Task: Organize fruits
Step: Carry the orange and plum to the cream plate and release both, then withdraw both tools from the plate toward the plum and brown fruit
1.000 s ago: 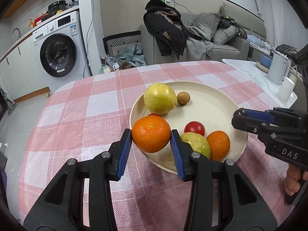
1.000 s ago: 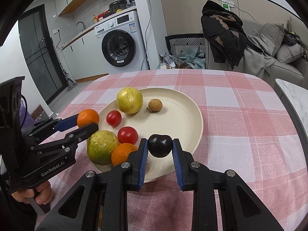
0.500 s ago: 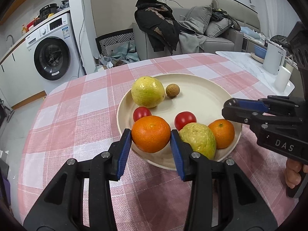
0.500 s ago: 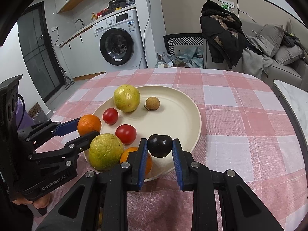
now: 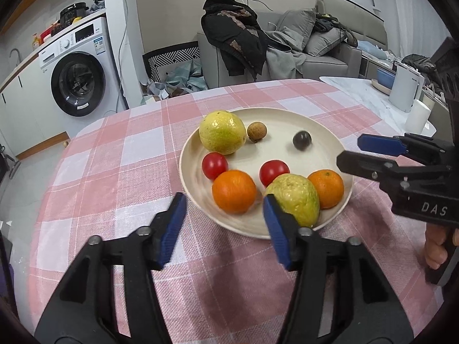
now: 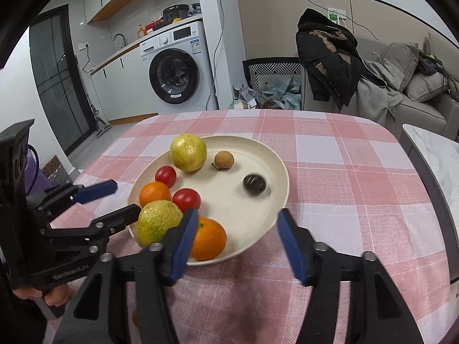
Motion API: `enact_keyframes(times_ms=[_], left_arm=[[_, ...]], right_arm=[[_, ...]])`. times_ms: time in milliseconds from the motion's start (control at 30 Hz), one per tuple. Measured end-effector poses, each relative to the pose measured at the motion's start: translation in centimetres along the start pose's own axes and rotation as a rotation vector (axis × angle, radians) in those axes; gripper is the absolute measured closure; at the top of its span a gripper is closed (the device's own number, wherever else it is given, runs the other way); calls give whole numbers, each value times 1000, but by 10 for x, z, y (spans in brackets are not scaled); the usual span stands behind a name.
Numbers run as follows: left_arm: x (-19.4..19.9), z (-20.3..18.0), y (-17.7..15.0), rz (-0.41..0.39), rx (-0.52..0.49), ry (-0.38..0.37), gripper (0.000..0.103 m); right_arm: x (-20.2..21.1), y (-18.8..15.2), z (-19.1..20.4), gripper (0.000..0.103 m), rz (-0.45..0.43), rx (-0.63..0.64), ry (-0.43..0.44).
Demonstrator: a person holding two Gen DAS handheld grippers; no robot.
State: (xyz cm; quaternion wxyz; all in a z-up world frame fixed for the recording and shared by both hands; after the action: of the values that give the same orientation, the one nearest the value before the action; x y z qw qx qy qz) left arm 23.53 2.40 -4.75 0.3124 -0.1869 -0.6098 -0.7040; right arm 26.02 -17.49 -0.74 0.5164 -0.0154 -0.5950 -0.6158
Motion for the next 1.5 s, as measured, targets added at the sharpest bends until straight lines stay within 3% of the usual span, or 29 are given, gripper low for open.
enact_keyframes(times_ms=[67,100,233,333,800,1033,1500], left_arm=[[8,4,-2,-6,16,-2,24],[11,6,-3,-7,20,-3,20],[30,10,-9,-23,21,-1,14],[43,10,-14,-37,20,10,1],[93,14,-41,-71,56,-3,1],[99,24,-52,-60,90,3,1],[95,20,-59,-57,61,23,1]], right_arm=[[3,-2,-1,16,1,6,-13],[5,-2,-1,15,1,7,-21],[14,-1,0,5,9,2,-11],[22,-5,4,0,9,7,3],[40,-30,24,0,42,75,19],[34,-44,37,0,93,125,18],[12,-67,58,0,219,200,83]])
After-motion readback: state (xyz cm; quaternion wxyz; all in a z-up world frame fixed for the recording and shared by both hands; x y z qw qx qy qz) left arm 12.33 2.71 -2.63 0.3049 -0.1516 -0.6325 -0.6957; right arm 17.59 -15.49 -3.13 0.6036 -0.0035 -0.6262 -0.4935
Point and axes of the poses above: each gripper's, at about its wrist camera, not at the fingertips, and x roughly against the way its jaws point, z to its left, y to its top, the point moved 3 cm from there along -x, roughly the way its jaws point, and after that the axes turned 13 degrees about y, right-handed, at the moved point
